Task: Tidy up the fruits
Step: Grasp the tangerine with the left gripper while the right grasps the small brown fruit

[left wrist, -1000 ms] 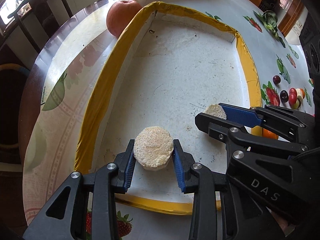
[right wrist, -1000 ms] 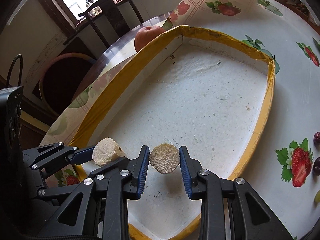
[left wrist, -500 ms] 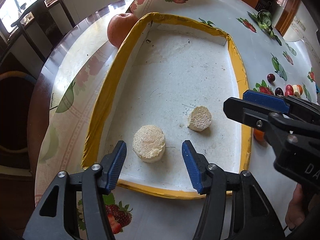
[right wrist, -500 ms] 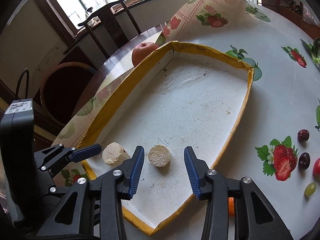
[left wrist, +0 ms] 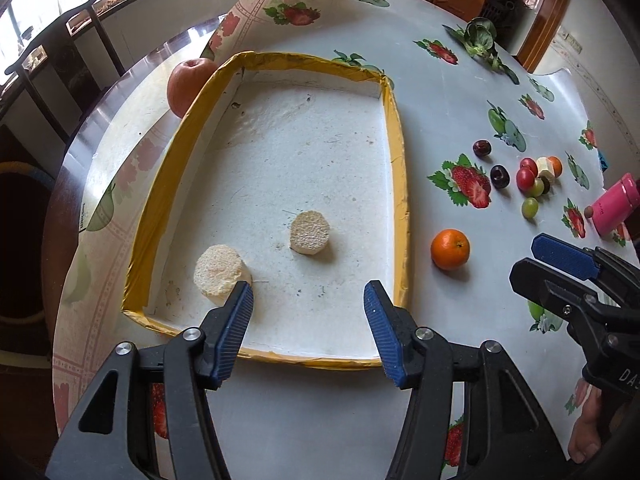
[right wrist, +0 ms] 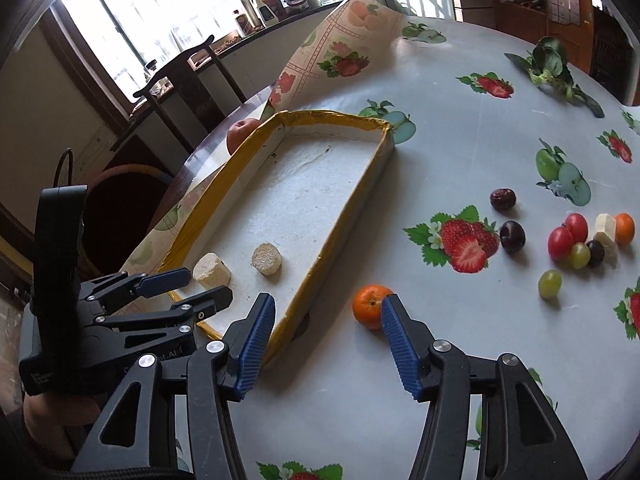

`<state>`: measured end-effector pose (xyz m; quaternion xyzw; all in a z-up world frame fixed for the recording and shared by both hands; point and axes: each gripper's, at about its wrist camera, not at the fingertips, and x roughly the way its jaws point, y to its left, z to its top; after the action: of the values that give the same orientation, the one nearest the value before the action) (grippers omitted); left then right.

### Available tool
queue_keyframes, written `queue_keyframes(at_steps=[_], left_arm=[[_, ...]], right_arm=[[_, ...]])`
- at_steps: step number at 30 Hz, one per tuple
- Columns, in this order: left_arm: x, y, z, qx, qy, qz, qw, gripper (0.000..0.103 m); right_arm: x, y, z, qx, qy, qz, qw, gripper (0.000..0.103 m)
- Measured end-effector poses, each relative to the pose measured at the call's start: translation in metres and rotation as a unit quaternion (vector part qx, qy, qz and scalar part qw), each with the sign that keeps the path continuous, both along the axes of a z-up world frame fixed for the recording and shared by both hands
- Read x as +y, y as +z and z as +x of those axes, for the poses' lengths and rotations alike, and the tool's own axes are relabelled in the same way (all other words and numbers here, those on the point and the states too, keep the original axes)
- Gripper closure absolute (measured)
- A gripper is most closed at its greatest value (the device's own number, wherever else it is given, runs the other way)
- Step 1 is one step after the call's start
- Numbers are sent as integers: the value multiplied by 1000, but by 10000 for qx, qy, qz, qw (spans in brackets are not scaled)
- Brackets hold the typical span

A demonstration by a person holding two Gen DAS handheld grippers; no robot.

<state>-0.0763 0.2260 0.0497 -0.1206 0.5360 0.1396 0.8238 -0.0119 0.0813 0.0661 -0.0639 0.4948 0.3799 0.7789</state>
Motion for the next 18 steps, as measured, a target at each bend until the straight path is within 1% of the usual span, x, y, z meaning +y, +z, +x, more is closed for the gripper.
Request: queue_keyframes(at_steps=[10,18], left_arm=[[-51,7,20,-63,-539,-114,9985,47],[-84,3,32,-43,-811,-263,9963,47]], right_arm=[[-95,-2,2,66,-803,-73,9967,46],[-150,1,8,40,-1365,-64,9906,46]])
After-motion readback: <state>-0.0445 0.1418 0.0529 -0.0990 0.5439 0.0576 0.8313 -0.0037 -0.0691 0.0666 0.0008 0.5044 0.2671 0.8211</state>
